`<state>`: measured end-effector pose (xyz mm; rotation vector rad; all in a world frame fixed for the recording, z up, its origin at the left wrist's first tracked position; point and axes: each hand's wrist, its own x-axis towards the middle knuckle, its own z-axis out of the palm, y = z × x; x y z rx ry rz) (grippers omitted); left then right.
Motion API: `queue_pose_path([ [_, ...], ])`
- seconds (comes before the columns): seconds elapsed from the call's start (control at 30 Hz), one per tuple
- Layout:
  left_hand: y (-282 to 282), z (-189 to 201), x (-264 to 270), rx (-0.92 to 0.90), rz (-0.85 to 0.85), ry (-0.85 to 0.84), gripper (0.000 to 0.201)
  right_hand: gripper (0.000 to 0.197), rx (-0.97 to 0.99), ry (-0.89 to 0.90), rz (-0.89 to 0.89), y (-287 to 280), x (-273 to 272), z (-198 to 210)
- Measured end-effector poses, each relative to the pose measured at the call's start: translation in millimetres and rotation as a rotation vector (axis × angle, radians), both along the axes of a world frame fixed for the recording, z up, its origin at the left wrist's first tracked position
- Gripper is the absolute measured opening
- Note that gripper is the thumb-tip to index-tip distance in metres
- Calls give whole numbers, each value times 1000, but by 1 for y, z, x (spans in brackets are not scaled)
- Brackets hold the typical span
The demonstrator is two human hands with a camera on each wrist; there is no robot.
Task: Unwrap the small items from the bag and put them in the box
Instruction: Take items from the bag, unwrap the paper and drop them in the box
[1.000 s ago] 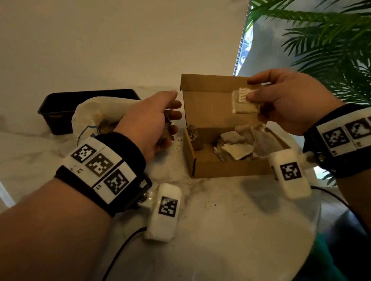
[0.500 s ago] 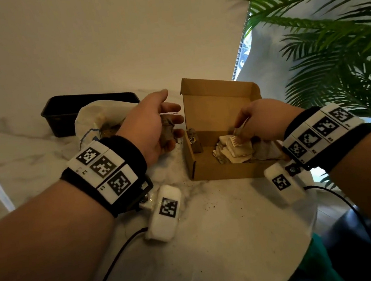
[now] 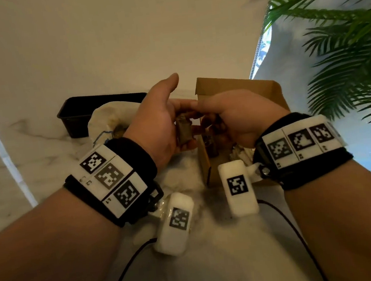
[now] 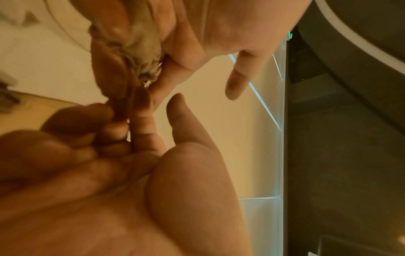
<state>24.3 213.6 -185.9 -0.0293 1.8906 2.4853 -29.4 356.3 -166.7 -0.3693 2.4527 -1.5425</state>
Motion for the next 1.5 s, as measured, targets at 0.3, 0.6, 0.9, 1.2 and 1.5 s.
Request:
queue_pose_path([
  [0.3, -5, 1, -1, -62, -81, -11, 84, 12, -117, 114, 26, -11, 1, -23],
  [0.6, 4, 5, 4, -12, -130, 13, 102, 12, -111, 182, 116, -7, 11, -31],
  [0.9, -2, -2, -2, -65, 105, 33, 66, 6, -211, 240, 45, -3, 9, -31],
  [1.2, -11, -6, -11, -114, 261, 78, 35, 9, -651, -30, 57, -4, 1, -29],
  [1.5, -8, -14, -9, -435, 20, 102, 23, 18, -872, -181, 173, 5, 4, -22],
])
